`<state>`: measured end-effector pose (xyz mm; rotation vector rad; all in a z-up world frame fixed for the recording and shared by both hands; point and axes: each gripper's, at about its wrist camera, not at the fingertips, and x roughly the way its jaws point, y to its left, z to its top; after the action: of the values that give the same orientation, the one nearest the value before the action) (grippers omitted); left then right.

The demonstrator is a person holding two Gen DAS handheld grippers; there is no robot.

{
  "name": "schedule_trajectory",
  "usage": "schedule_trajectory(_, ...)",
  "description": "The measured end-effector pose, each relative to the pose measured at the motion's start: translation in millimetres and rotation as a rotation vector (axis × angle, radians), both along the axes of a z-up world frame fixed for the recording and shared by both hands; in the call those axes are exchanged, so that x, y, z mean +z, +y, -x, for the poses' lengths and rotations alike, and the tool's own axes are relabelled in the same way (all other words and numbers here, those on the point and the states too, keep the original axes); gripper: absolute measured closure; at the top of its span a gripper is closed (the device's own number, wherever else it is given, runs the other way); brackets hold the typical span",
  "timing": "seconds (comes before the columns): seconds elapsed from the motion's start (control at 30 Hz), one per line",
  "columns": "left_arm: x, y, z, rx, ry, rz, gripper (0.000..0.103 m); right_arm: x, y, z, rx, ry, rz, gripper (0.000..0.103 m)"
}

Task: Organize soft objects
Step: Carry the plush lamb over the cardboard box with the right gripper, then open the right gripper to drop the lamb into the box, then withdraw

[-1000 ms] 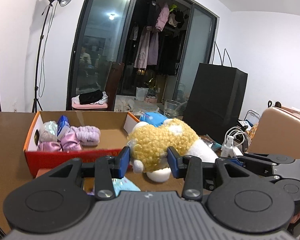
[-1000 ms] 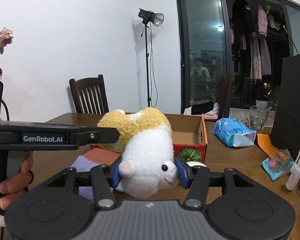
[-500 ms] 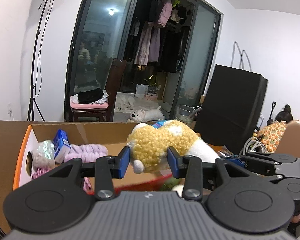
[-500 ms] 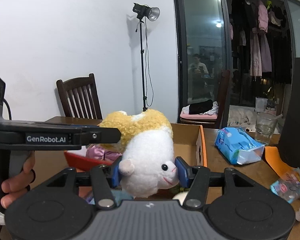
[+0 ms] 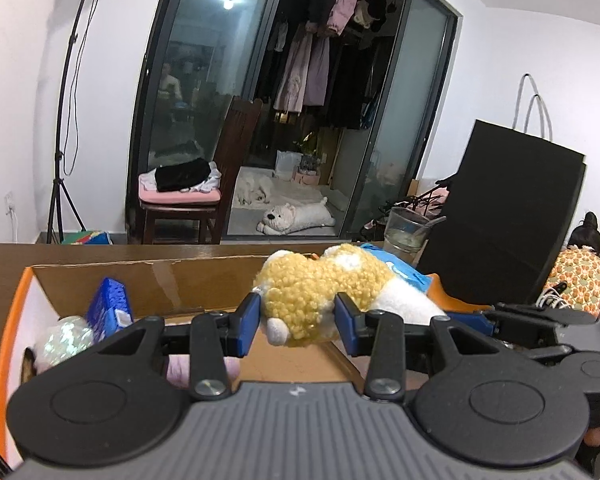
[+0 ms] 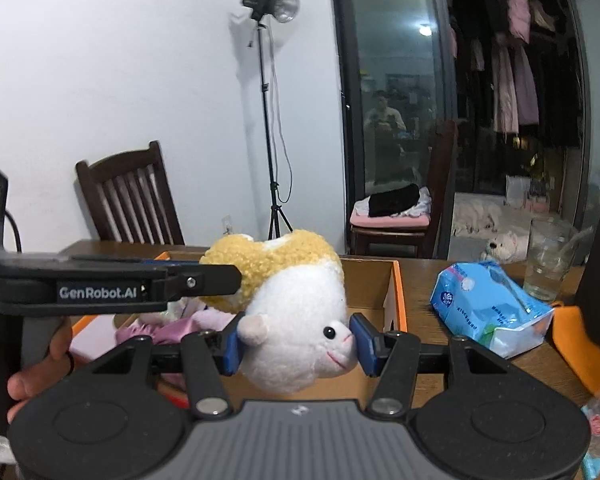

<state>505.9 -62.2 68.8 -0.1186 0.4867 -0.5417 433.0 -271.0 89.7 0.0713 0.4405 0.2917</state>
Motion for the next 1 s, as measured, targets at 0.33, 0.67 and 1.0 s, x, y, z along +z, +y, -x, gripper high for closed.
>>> schedule_trajectory(0.33, -14.7, -14.2, -75.8, -0.013, 0.090, -0.016, 0.062, -14.5, -6.6, -59.1, -0.063, 0.049, 0.011, 0.050)
schedule_trajectory(0.67, -43.2, -17.5, -120.9, -0.005, 0.250, -0.065, 0.052, -47.2, 16.7, -108.8, -0.090, 0.126, 0.138, 0.046)
schedule_trajectory(1.0, -12.8, -12.2, -89.0, 0.041, 0.128, -0.042, 0.040, -27.8, 21.1, -89.6, -0.077, 0.076, 0.151, 0.043)
